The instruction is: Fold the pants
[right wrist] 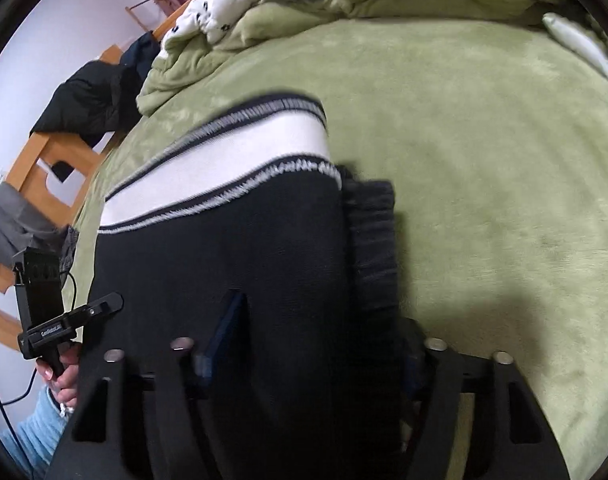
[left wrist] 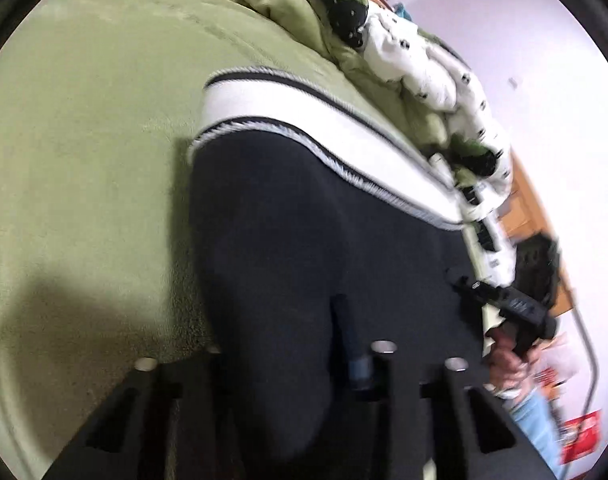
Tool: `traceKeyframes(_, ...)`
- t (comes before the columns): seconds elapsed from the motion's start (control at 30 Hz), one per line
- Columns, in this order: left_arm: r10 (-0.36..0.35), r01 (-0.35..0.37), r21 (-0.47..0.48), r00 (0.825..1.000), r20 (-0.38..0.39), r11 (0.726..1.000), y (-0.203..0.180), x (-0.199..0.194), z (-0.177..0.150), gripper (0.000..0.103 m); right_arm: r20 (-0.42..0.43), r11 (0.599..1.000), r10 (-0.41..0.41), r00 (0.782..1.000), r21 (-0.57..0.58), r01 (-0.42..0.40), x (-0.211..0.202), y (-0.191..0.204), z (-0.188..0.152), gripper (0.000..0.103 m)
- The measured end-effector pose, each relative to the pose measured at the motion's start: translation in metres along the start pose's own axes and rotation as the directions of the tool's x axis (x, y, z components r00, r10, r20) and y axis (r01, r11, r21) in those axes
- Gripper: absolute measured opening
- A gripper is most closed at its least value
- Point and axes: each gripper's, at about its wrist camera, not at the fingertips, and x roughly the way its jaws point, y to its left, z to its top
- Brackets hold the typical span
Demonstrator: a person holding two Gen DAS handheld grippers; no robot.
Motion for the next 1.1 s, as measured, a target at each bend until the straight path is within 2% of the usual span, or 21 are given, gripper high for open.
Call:
traceKeyframes(0.07, -0.047, 0.047, -0.03, 0.999, -0.003, 0.998, 0.002, -0.013, 0.005, 0.022, 0.038, 1.0, -0.002, 0.999, 0.025, 0.001, -0.02, 0.011, -0.004, 0.041)
traceKeyframes(0.1, -0.052, 0.053, -0.033, 0.999, 0.002, 0.998, 0.0, -0.019, 0.005, 0.021, 0.055, 1.0, 0.002, 0.999, 0.026, -0.004, -0.028, 0.02, -0.006, 0.029)
traceKeyframes(0.13, -0.061, 0.061, -0.032, 0.998, 0.009, 0.998, -0.003, -0.028, 0.006, 0.021, 0.078, 0.999, 0.033, 0.996, 0.028, -0.036, -0.038, 0.032, -0.009, 0.026)
traceKeyframes(0.23, -0.033, 0.033, -0.003, 0.999, 0.04, 0.999, -0.012, -0.057, 0.005, 0.021, 0.131, 1.0, 0.03, 0.991, 0.002, -0.031, -0.056, 0.076, -0.017, 0.025)
traceKeyframes(0.3, -0.022, 0.022, 0.001, 0.998, 0.058, 1.0, -0.004, -0.085, 0.007, 0.021, 0.136, 1.0, 0.025, 0.99, -0.009, -0.024, -0.056, 0.108, -0.022, 0.024)
traceKeyframes(0.4, 0.036, -0.037, 0.01, 0.997, 0.062, 0.999, 0.019, -0.135, 0.016, 0.021, 0.12, 0.995, 0.095, 0.988, 0.021, -0.099, -0.044, 0.146, -0.027, 0.024)
traceKeyframes(0.47, 0.085, -0.087, 0.025, 0.994, 0.069, 0.996, 0.04, -0.166, 0.019, 0.021, 0.109, 0.984, 0.171, 0.979, 0.026, -0.175, -0.033, 0.17, -0.034, 0.024)
traceKeyframes(0.57, 0.178, -0.18, 0.028, 0.982, 0.058, 0.983, 0.076, -0.188, 0.018, 0.022, 0.08, 0.967, 0.253, 0.964, -0.004, -0.253, -0.003, 0.21, -0.047, 0.024)
traceKeyframes(0.6, 0.194, -0.195, 0.013, 0.98, 0.052, 0.981, 0.09, -0.188, 0.015, 0.023, 0.061, 0.967, 0.254, 0.965, -0.017, -0.254, 0.009, 0.219, -0.049, 0.024)
traceKeyframes(0.63, 0.205, -0.205, -0.017, 0.978, 0.04, 0.979, 0.109, -0.182, 0.01, 0.025, 0.034, 0.971, 0.239, 0.97, -0.035, -0.238, 0.023, 0.226, -0.051, 0.025)
traceKeyframes(0.67, 0.208, -0.206, -0.035, 0.977, 0.041, 0.978, 0.118, -0.177, 0.006, 0.029, 0.011, 0.982, 0.175, 0.984, -0.07, -0.174, 0.038, 0.232, -0.056, 0.028)
traceKeyframes(0.7, 0.205, -0.203, -0.054, 0.978, 0.045, 0.978, 0.129, -0.17, 0.0, 0.036, 0.021, 0.989, 0.1, 0.995, -0.113, -0.097, 0.045, 0.234, -0.059, 0.036)
traceKeyframes(0.73, 0.231, -0.228, -0.068, 0.973, 0.031, 0.971, 0.133, -0.162, -0.005, 0.041, 0.024, 0.984, 0.026, 0.999, -0.175, -0.022, 0.052, 0.235, -0.064, 0.041)
traceKeyframes(0.77, 0.281, -0.281, -0.05, 0.96, 0.005, 0.958, 0.13, -0.156, -0.007, 0.042, 0.011, 0.974, -0.026, 1.0, -0.227, 0.028, 0.062, 0.231, -0.073, 0.042)
traceKeyframes(0.83, 0.346, -0.347, 0.046, 0.938, 0.03, 0.937, 0.114, -0.155, -0.006, 0.047, 0.034, 0.983, -0.005, 0.999, -0.183, 0.011, 0.057, 0.222, -0.081, 0.047)
traceKeyframes(0.9, 0.38, -0.384, 0.078, 0.923, 0.065, 0.92, 0.106, -0.161, -0.007, 0.051, 0.048, 0.974, -0.073, 0.996, -0.212, 0.081, 0.043, 0.231, -0.082, 0.052)
traceKeyframes(0.97, 0.37, -0.374, 0.042, 0.926, 0.076, 0.927, 0.108, -0.168, -0.007, 0.053, 0.137, 0.953, -0.166, 0.976, -0.232, 0.195, 0.022, 0.242, -0.084, 0.053)
traceKeyframes(1.03, 0.338, -0.341, 0.011, 0.937, 0.089, 0.94, 0.115, -0.176, -0.006, 0.053, 0.189, 0.951, -0.166, 0.968, -0.23, 0.208, 0.013, 0.246, -0.075, 0.053)
traceKeyframes(1.1, 0.343, -0.345, -0.001, 0.933, 0.105, 0.939, 0.118, -0.179, -0.006, 0.053, 0.188, 0.963, -0.152, 0.97, -0.192, 0.188, 0.017, 0.249, -0.056, 0.053)
